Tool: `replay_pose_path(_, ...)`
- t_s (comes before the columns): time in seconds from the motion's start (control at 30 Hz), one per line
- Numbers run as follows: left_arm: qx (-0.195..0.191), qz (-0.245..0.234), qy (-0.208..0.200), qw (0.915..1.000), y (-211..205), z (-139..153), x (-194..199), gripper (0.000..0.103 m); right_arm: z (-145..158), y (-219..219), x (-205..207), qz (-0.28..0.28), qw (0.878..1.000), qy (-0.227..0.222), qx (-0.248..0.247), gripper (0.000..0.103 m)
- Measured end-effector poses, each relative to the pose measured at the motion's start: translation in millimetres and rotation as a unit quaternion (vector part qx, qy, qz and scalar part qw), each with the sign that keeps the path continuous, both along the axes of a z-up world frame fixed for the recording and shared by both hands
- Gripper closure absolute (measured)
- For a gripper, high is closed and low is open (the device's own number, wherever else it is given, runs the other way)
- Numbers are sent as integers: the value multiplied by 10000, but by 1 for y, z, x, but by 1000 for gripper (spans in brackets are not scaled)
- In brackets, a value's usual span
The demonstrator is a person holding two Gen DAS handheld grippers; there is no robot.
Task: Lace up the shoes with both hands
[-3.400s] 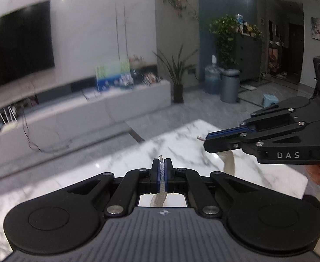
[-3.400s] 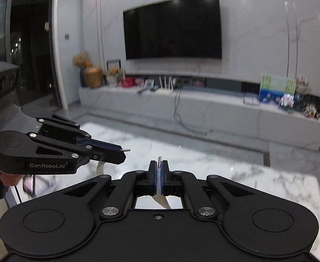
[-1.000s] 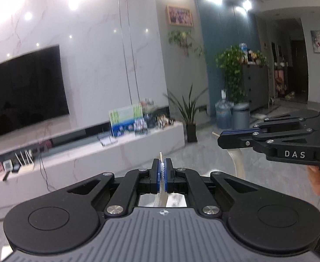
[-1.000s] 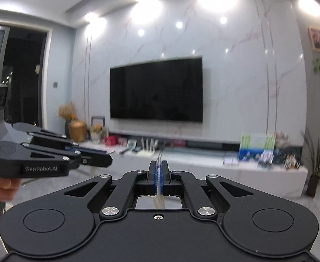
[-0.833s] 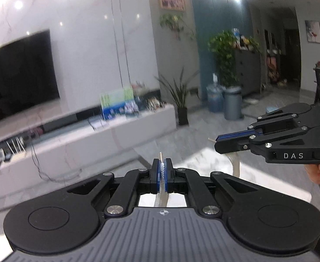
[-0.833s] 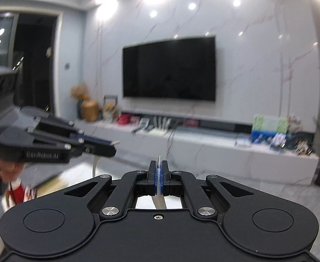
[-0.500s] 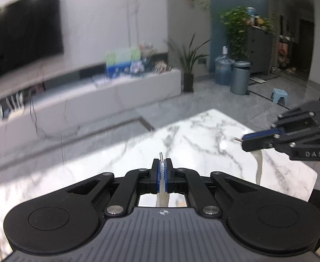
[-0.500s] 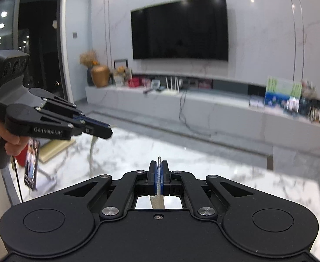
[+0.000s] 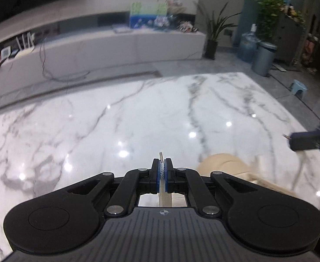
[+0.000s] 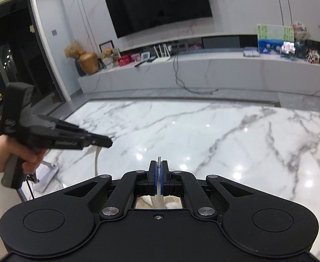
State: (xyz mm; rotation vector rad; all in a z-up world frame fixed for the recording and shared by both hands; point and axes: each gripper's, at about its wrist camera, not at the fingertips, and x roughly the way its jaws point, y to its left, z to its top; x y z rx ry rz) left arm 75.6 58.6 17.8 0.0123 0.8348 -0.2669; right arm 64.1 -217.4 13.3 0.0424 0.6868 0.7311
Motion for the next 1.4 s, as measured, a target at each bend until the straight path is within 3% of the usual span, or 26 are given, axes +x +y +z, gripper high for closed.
replay_pose_path(0.27,-146,-49,360,9992,13,-40,10,100,-22,11,15,984,9951,-97,-87,101)
replay_pose_path(0.6,-333,86,664,9972,19,-57,21,100,-27,27,23,2004,9775,-172,-632,101)
replay_pose_path(0.63,-356,99,677,9970,19,-58,21,96,-27,30,23,2130,9740,-210,-748,101)
replay_pose_path(0.77,-318,75,596,9977,17,-53,19,78,-26,35,23,2499,9615,-337,-1094,101)
replay_pose_path(0.83,-205,44,497,9985,16,-47,16,64,-25,37,22,2618,9566,-393,-1218,101)
replay_pose_path(1.17,-52,-819,385,9959,-30,10,-25,62,-25,51,14,2968,9304,-775,-2007,101)
replay_pose_path(1.4,-191,-1178,715,9903,-70,13,-42,62,-23,54,1,3137,9184,-923,-2229,101)
